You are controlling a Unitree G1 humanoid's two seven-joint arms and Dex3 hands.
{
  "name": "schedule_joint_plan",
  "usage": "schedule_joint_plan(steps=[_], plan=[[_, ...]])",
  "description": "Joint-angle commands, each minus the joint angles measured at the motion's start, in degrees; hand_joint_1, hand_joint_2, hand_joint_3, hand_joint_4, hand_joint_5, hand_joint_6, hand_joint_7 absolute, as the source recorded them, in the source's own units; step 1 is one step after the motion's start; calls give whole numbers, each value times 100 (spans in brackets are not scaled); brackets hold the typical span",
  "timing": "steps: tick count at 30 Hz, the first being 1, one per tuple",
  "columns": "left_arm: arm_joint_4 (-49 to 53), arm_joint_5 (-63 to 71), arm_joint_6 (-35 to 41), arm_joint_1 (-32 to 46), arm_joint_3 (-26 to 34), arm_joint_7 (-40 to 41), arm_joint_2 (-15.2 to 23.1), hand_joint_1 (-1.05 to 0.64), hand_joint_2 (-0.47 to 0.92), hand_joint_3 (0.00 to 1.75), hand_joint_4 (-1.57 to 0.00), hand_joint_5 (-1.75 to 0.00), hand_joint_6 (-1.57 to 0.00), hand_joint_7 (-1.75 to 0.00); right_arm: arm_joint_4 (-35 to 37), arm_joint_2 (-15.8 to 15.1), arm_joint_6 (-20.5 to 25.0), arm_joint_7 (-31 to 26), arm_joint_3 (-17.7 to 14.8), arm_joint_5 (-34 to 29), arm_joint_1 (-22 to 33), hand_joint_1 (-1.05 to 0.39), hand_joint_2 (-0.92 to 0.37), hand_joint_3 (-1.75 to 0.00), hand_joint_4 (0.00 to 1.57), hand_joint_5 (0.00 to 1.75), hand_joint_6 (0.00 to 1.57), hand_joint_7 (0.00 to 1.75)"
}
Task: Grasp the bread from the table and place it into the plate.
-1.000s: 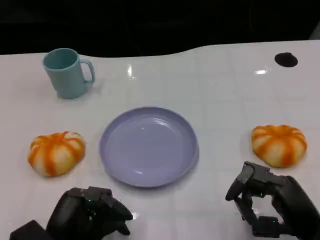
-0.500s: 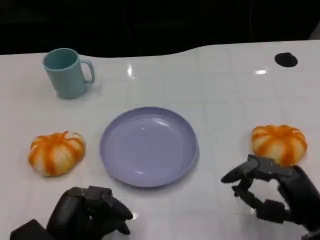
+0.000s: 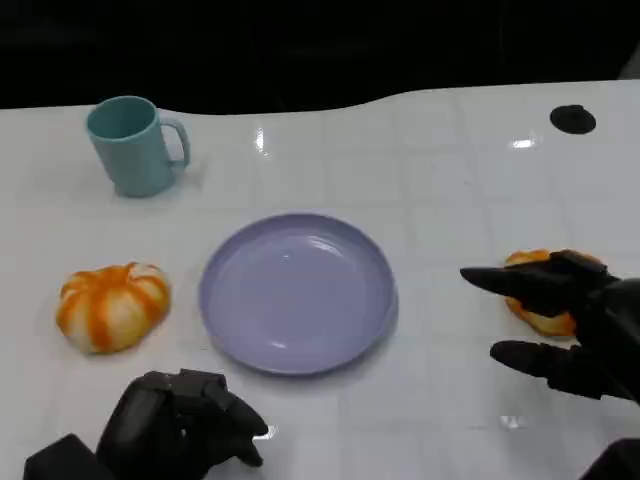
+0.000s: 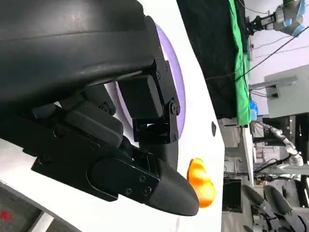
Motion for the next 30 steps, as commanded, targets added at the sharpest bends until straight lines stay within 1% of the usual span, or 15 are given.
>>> schedule_joint_plan(steps=[1, 2, 4, 5, 7, 11, 15, 22, 26, 30], plan=[[-4, 59, -52, 27, 3, 80, 33, -105, 91, 0, -121, -96, -134, -59, -691, -283, 771, 44, -73, -444, 153, -54, -92, -6, 15, 38, 38, 0], [-17, 66, -38, 30, 0, 91, 27, -105, 90, 0, -121, -96, -134, -59, -847, -342, 982, 114, -68, -565, 171, -54, -92, -5, 13, 37, 36, 0], [-44, 45, 11, 37, -2, 81, 16, -105, 90, 0, -121, -96, -134, -59, -1111, -448, 1383, 263, -41, -803, 191, -55, -92, -4, 3, 40, 31, 0], [-55, 40, 29, 40, -1, 82, 14, -105, 90, 0, -121, -96, -134, -59, -1206, -487, 1562, 307, -15, -932, 192, -56, -92, -4, 2, 40, 29, 0], [-80, 61, 72, 51, -3, 102, 21, -105, 89, 0, -122, -96, -135, -59, -1335, -549, 1863, 361, 63, -1170, 184, -59, -92, -4, 0, 39, 27, 0], [-18, 36, -35, 41, 0, 59, 17, -105, 89, 0, -122, -97, -134, -59, -1443, -700, 2468, 511, 353, -1916, 108, -65, -92, -4, 0, 37, 24, 0], [-42, 71, -33, 63, -12, 85, 23, -105, 90, 0, -122, -97, -134, -59, -1160, -750, 2757, 322, 648, -2307, -15, -69, -92, -2, 0, 43, 27, 1], [-118, 36, 6, 108, -24, 74, 10, -105, 89, 0, -121, -96, -134, -59, -313, -797, 3250, 193, 1151, -2749, -418, -70, -92, -3, 0, 43, 27, 1], [-130, 8, 14, 121, -19, 65, 8, -105, 90, 0, -121, -96, -134, -59, 100, -796, 3458, 182, 1391, -2812, -703, -68, -91, -2, 1, 46, 29, 1], [-158, 19, 47, 133, -25, 75, 16, -105, 89, 0, -122, -97, -134, -59, 441, -781, 3576, 171, 1564, -2746, -966, -66, -90, 0, 1, 48, 31, 2]])
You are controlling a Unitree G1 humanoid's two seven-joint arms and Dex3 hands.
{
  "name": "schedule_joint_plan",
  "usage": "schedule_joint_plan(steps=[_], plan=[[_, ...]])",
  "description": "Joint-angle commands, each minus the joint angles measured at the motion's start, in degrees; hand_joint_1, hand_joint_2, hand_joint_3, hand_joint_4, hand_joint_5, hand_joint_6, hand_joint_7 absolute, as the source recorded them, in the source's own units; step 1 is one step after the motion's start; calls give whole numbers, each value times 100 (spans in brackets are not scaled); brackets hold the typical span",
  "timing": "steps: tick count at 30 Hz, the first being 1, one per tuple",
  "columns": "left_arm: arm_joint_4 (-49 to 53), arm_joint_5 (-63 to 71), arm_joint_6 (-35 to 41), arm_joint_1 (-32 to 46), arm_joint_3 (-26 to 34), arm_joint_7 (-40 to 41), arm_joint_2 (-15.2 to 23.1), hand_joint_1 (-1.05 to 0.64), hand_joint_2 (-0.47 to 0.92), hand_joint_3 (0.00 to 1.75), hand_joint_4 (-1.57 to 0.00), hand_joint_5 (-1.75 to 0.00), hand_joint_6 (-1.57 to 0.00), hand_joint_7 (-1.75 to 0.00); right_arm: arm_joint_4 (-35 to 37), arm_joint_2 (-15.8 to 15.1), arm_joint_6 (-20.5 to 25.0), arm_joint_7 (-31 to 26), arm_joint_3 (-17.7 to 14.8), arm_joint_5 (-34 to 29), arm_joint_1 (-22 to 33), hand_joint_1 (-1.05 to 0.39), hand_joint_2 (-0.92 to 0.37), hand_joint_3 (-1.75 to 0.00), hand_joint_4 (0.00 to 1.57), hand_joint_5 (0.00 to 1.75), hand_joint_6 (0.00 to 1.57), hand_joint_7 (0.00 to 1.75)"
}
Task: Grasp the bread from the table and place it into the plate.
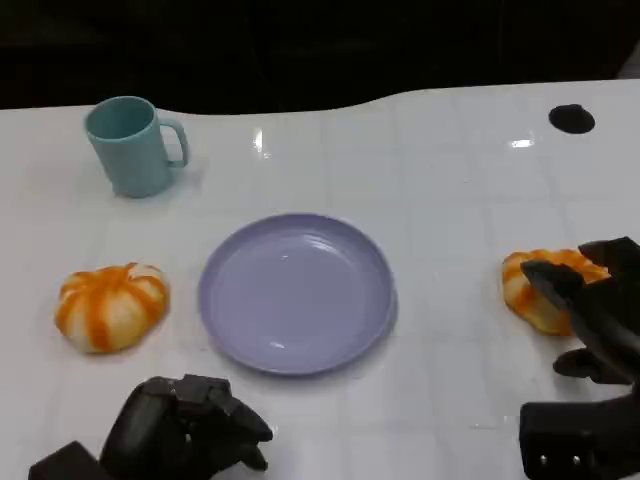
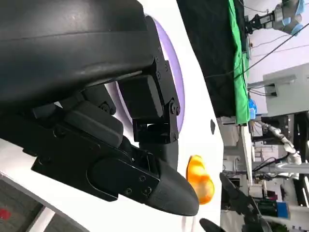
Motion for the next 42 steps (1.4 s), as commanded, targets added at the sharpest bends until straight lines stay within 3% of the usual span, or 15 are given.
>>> schedule_joint_plan(steps=[1, 5, 13, 15, 17, 19, 20, 22, 23, 25, 28, 29, 30, 32, 42], plan=[[-59, -10, 45, 21, 21, 25, 75, -105, 89, 0, -122, -97, -134, -59, 348, -70, 156, -58, 158, 79, -306, -65, -89, 0, 1, 48, 32, 2], [-55, -24, 51, 23, 22, 12, 74, -105, 89, 0, -122, -96, -134, -59, 693, -22, 207, -217, 305, 183, -549, -62, -85, 0, 7, 45, 36, 2], [-51, 74, -49, 42, 0, 56, 99, -105, 90, 0, -121, -97, -134, -59, 1652, 208, 426, -523, 632, 325, -1131, -49, -81, 0, 29, 21, 41, 1], [-68, 95, -56, 55, -11, 68, 104, -105, 90, 0, -121, -97, -135, -59, 1959, 267, 372, -591, 669, 489, -1278, -41, -84, 0, 55, 15, 51, 2], [-82, 104, -62, 64, -18, 79, 105, -105, 90, 0, -121, -97, -134, -59, 2227, 301, 234, -650, 664, 730, -1396, -27, -85, 0, 101, 23, 74, 5], [-103, 105, -53, 77, -22, 85, 106, -105, 90, 1, -120, -97, -134, -59, 2500, 284, -84, -874, 655, 973, -1467, -19, -84, 0, 118, 33, 94, 8], [-113, 105, -48, 82, -22, 85, 106, -105, 90, 1, -120, -97, -134, -59, 2612, 265, -213, -981, 673, 1048, -1495, -16, -83, 0, 117, 67, 112, 7], [-136, 119, -24, 91, -22, 95, 109, -105, 91, 1, -120, -97, -134, -60, 2737, 203, -372, -1134, 757, 1074, -1529, -14, -84, -1, 101, 127, 128, 5], [-147, 119, -12, 93, -18, 98, 108, -105, 91, 1, -120, -97, -134, -60, 2773, 173, -453, -1231, 790, 1070, -1535, -14, -85, -1, 93, 148, 132, 5], [-172, 111, 20, 98, -14, 103, 105, -105, 90, 0, -120, -97, -134, -60, 2817, 140, -596, -1411, 814, 1099, -1531, -12, -87, -1, 87, 163, 136, 6], [-171, 117, 20, 91, -14, 112, 100, -105, 90, 0, -120, -98, -134, -60, 2866, 112, -856, -1724, 800, 1211, -1524, -7, -87, 0, 82, 173, 141, 11], [-160, 126, 9, 84, -16, 113, 103, -105, 90, 1, -120, -98, -134, -60, 2896, 105, -938, -1868, 805, 1218, -1531, -5, -85, -1, 82, 174, 132, 33], [-146, 128, 7, 75, -16, 111, 104, -105, 90, 1, -120, -98, -134, -60, 2915, 105, -993, -1968, 808, 1227, -1536, -5, -85, -1, 81, 174, 107, 82], [-142, 106, 42, 71, -11, 103, 96, -105, 90, 0, -120, -98, -134, -60, 2911, 121, -1089, -2174, 798, 1263, -1532, -5, -84, -1, 81, 175, 91, 112], [-70, 126, -50, 51, -12, 114, 79, -105, 91, 1, -120, -98, -133, -60, 2393, 114, -1765, -2975, 763, 1454, -1322, 5, -84, -3, 94, 175, 99, 125]])
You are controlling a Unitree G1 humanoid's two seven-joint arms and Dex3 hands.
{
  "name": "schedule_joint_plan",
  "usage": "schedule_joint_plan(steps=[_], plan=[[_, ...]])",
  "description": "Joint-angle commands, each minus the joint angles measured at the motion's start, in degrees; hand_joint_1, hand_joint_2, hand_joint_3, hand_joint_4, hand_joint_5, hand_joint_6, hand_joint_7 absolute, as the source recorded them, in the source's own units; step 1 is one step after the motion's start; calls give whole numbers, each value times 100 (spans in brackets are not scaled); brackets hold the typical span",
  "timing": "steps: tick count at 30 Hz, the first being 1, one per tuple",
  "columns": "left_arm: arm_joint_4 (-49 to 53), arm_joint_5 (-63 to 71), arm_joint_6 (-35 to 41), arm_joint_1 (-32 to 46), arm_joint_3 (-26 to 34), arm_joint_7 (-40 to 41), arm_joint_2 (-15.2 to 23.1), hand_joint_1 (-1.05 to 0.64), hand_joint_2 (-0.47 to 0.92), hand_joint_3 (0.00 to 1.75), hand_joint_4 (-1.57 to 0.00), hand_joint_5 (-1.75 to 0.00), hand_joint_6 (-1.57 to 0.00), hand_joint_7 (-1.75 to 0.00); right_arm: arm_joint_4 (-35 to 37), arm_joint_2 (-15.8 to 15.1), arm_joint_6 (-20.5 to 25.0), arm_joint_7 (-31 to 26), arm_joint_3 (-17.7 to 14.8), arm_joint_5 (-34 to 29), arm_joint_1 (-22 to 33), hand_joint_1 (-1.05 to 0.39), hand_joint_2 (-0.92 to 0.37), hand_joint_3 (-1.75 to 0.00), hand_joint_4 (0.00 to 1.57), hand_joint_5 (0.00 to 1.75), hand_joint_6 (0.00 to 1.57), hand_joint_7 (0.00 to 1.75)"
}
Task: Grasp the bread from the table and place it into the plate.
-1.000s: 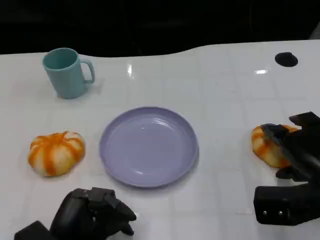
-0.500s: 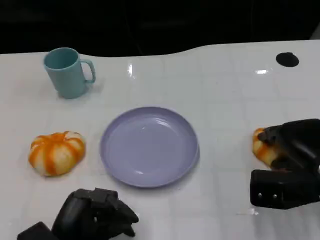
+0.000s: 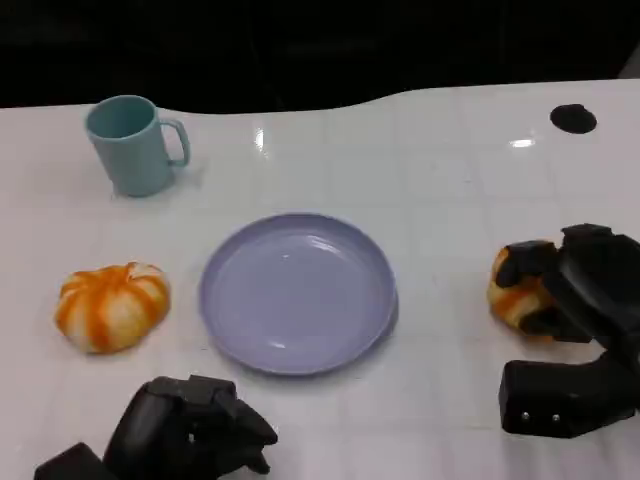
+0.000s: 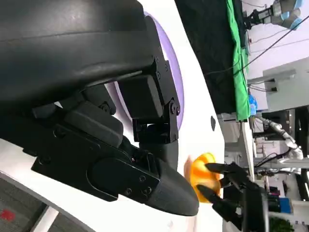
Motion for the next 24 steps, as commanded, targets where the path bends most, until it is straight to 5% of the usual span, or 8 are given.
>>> schedule_joint_plan(steps=[1, 5, 6, 7, 9, 10, 18, 24], plan=[[33, 20, -42, 18, 42, 98, 60, -105, 91, 1, -120, -99, -133, -60, -331, -113, -244, -220, -65, 118, 148, 4, -84, -3, 94, 175, 99, 125], [-8, -1, -9, 15, 34, 74, 54, -105, 90, 0, -120, -99, -133, -61, -616, -72, -365, -248, -111, 187, 248, 7, -82, -5, 97, 175, 101, 128], [-11, -9, 1, 14, 36, 72, 51, -105, 90, 0, -120, -99, -133, -61, -710, -53, -378, -221, -108, 200, 276, 7, -76, -18, 98, 175, 99, 131], [-8, -10, 9, 14, 38, 77, 48, -105, 90, 0, -120, -99, -134, -61, -799, -19, -430, -229, -91, 217, 297, 8, -55, -57, 98, 174, 99, 131], [-3, 5, 30, 15, 40, 101, 48, -105, 90, 0, -121, -99, -134, -62, -970, 87, -580, -208, -44, 303, 319, 11, -28, -111, 101, 172, 100, 131], [11, 20, 8, 12, 42, 108, 54, -105, 90, 0, -121, -99, -134, -62, -1030, 132, -617, -196, -23, 318, 323, 12, -23, -121, 102, 170, 101, 129], [48, -17, 30, 14, 52, 76, 76, -105, 89, 0, -121, -99, -134, -62, -943, 789, -952, -315, 252, 254, -87, 15, -5, -151, 110, 169, 105, 137], [75, -9, -17, 4, 37, 70, 72, -105, 90, 0, -120, -99, -134, -62, -484, 1231, -1096, -312, 374, 317, -433, 10, -6, -153, 108, 174, 100, 146]])
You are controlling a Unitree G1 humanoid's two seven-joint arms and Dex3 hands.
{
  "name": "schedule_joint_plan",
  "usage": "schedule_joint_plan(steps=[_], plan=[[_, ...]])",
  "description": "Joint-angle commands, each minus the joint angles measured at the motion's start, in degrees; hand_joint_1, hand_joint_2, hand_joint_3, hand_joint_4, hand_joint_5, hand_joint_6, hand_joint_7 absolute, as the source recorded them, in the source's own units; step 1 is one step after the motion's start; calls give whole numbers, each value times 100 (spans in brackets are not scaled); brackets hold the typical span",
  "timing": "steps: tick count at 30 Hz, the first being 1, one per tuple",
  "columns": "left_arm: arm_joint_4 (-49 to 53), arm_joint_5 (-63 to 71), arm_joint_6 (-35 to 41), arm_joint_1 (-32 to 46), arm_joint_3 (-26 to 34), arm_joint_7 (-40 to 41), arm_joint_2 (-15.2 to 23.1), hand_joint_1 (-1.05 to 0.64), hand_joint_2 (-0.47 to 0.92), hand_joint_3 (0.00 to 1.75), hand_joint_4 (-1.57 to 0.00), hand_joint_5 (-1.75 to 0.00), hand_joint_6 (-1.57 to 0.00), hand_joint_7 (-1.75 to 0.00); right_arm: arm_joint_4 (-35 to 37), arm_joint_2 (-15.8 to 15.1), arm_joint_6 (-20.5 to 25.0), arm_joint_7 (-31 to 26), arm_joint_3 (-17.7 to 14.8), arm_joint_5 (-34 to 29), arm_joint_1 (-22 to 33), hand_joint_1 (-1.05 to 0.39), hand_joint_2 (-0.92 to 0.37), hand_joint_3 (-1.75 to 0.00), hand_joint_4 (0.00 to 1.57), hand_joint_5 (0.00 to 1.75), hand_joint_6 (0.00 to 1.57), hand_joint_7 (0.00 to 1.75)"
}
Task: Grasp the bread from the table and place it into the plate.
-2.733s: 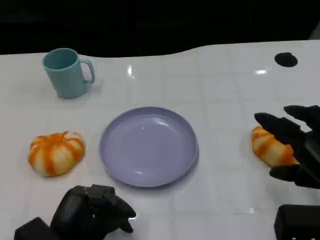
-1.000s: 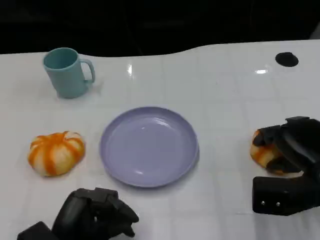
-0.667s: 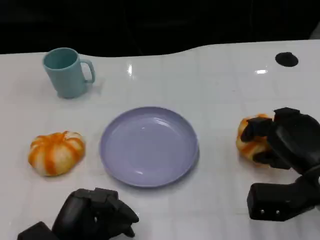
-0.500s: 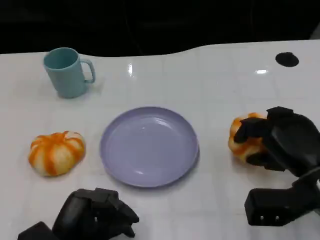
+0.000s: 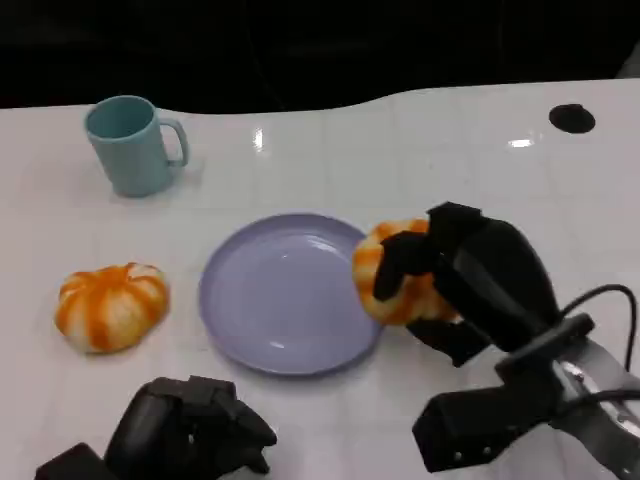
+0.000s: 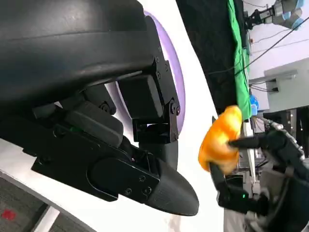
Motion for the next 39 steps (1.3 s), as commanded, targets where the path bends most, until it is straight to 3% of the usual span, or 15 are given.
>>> schedule_joint_plan(steps=[1, 7, 12, 14, 17, 18, 19, 21, 23, 24, 25, 27, 32, 39], plan=[[47, -27, -21, 6, 38, 36, 65, -105, 90, 0, -120, -99, -134, -62, 399, 264, -127, -148, 93, 23, -325, 9, -6, -153, 107, 174, 99, 148], [35, 14, 4, 8, 22, 88, 58, -105, 90, 0, -120, -100, -134, -63, 1087, 689, -144, -373, 341, -90, -735, 2, -10, -147, 104, 175, 91, 159], [53, 1, -21, -7, 26, 72, 59, -105, 90, 0, -119, -100, -134, -64, 1669, 948, -202, -602, 491, -121, -1008, 4, -13, -141, 101, 175, 89, 156], [45, -31, 16, -6, 29, 57, 49, -105, 90, 0, -119, -100, -133, -64, 1869, 1000, -244, -639, 529, -108, -1086, 2, -16, -139, 102, 163, 94, 131], [56, -6, -1, -18, 26, 81, 46, -105, 89, 0, -119, -100, -133, -64, 1988, 992, -178, -549, 603, -134, -1155, -9, -36, -98, 98, 131, 102, 67], [52, -17, 9, -20, 26, 72, 42, -105, 89, 1, -119, -100, -133, -64, 1986, 967, -160, -457, 628, -128, -1163, -11, -42, -86, 92, 119, 100, 51], [50, -14, 10, -21, 26, 79, 40, -105, 89, 0, -119, -100, -133, -64, 1967, 937, -137, -319, 654, -112, -1167, -15, -49, -75, 79, 97, 93, 32], [41, -17, 33, -19, 27, 82, 38, -105, 89, 0, -120, -101, -133, -64, 1927, 903, -107, -43, 663, -44, -1160, -18, -55, -68, 65, 67, 84, 14], [56, -7, 20, -26, 24, 78, 42, -105, 89, 0, -120, -101, -133, -64, 1821, 869, -38, 475, 625, 111, -1120, -23, -59, -61, 48, 49, 68, 5], [55, 6, 15, -27, 21, 85, 45, -105, 89, 0, -119, -101, -133, -64, 1743, 845, 0, 713, 608, 178, -1092, -27, -65, -53, 37, 41, 59, 3], [51, 27, 12, -27, 18, 100, 49, -105, 89, 0, -119, -101, -133, -64, 1650, 820, 44, 913, 588, 236, -1054, -32, -76, -35, 24, 40, 50, 1], [33, 53, 31, -22, 14, 124, 54, -105, 89, 1, -119, -101, -133, -64, 1433, 758, 119, 1271, 547, 365, -963, -40, -88, -15, 8, 46, 41, 0], [-11, 45, 92, -7, -1, 158, 44, -105, 89, 0, -119, -101, -134, -65, 740, 522, 298, 1992, 463, 608, -661, -51, -92, -12, 0, 31, 31, 1], [15, 57, 42, -16, -11, 174, 39, -105, 90, 1, -118, -101, -134, -65, -180, 186, 250, 2368, 189, 911, -130, -51, -92, -11, 0, 37, 30, 1]])
